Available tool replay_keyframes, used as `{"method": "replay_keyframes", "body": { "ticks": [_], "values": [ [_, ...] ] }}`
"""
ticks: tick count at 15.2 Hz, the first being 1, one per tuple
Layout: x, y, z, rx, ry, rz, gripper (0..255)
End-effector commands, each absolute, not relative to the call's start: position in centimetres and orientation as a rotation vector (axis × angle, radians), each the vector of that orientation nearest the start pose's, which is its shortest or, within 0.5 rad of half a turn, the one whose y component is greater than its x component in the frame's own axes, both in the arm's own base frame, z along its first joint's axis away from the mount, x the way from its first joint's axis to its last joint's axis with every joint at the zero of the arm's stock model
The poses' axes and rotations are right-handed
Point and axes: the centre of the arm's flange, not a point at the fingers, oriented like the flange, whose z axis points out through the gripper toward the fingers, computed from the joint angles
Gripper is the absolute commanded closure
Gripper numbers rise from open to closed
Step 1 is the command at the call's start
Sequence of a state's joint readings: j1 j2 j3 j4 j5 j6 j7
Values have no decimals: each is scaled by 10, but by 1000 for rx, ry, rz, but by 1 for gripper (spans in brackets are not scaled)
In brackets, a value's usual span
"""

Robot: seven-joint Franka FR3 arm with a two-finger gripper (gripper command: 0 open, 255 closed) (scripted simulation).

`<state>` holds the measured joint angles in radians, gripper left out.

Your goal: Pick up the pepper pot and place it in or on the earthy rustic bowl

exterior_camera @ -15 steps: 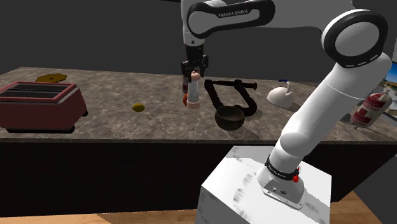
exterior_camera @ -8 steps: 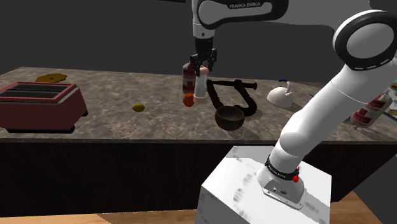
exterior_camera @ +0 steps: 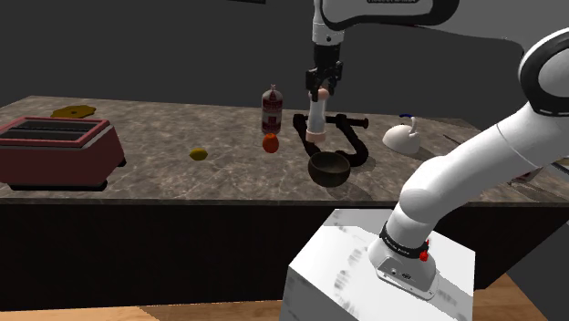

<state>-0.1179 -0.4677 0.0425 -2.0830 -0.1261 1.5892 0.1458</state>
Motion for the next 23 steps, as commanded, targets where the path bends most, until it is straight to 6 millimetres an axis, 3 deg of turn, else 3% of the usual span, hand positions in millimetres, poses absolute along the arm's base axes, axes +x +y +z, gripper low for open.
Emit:
{"method": "replay_keyframes", "body": {
  "ticks": [1, 7, 23],
  "values": [
    [383, -59, 615, -3267, 362, 37, 255],
    [331, -111, 637, -3267, 362, 37, 255],
    [331, -111, 552, -3267, 362, 37, 255]
  ]
}}
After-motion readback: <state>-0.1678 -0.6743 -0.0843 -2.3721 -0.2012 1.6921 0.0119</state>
